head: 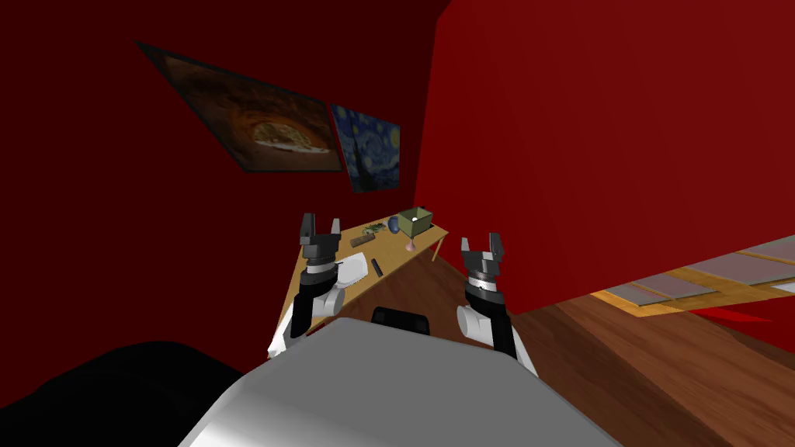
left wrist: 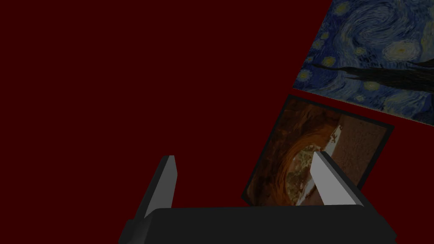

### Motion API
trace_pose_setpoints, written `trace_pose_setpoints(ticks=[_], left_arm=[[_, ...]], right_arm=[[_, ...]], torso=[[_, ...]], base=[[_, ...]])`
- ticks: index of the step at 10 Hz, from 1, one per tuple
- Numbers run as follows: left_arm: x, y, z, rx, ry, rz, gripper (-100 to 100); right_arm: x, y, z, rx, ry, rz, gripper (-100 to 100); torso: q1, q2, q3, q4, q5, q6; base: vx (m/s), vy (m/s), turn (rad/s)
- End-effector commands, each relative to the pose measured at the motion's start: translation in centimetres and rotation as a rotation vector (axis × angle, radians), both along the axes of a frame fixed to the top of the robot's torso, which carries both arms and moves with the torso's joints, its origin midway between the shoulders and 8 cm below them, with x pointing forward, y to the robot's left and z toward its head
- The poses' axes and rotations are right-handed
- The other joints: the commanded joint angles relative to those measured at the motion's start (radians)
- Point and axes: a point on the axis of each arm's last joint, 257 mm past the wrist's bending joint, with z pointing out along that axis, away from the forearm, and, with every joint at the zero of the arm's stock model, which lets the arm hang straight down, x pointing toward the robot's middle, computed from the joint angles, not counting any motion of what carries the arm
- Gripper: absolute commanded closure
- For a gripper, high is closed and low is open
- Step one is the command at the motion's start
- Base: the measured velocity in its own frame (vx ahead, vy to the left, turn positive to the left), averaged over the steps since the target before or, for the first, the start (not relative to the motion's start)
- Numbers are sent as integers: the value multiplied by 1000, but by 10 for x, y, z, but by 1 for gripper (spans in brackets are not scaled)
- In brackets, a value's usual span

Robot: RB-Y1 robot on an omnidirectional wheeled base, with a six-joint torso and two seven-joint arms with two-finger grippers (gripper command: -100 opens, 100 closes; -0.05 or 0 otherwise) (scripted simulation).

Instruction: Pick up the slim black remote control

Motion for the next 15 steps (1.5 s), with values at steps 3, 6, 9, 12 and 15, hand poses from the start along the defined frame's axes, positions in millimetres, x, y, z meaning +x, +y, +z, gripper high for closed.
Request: trace_pose_setpoints(ticks=[3, 6, 9, 12, 15], left_arm=[[7, -7, -12, 37, 53, -53, -100], [18, -12, -36, 45, 139, -116, -100], [30, -15, -72, 29, 261, -185, -100], [39, -16, -122, -8, 418, -255, -100], [43, -16, -185, -64, 611, -317, -100]], right_arm=[[0, 0, 0, 0, 0, 0, 0], [0, 0, 0, 0, 0, 0, 0], [0, 0, 0, 0, 0, 0, 0], [0, 0, 0, 0, 0, 0, 0], [0, 0, 0, 0, 0, 0, 0]], torso=[[-1, 3, 2, 1, 0, 0], [0, 5, 3, 1, 0, 0], [0, 6, 3, 1, 0, 0], [0, 4, 3, 1, 0, 0], [0, 3, 2, 1, 0, 0]], base=[[-44, -17, -58], [-71, -13, -105], [-77, -8, -146], [-59, -14, -197], [-32, -23, -228]])
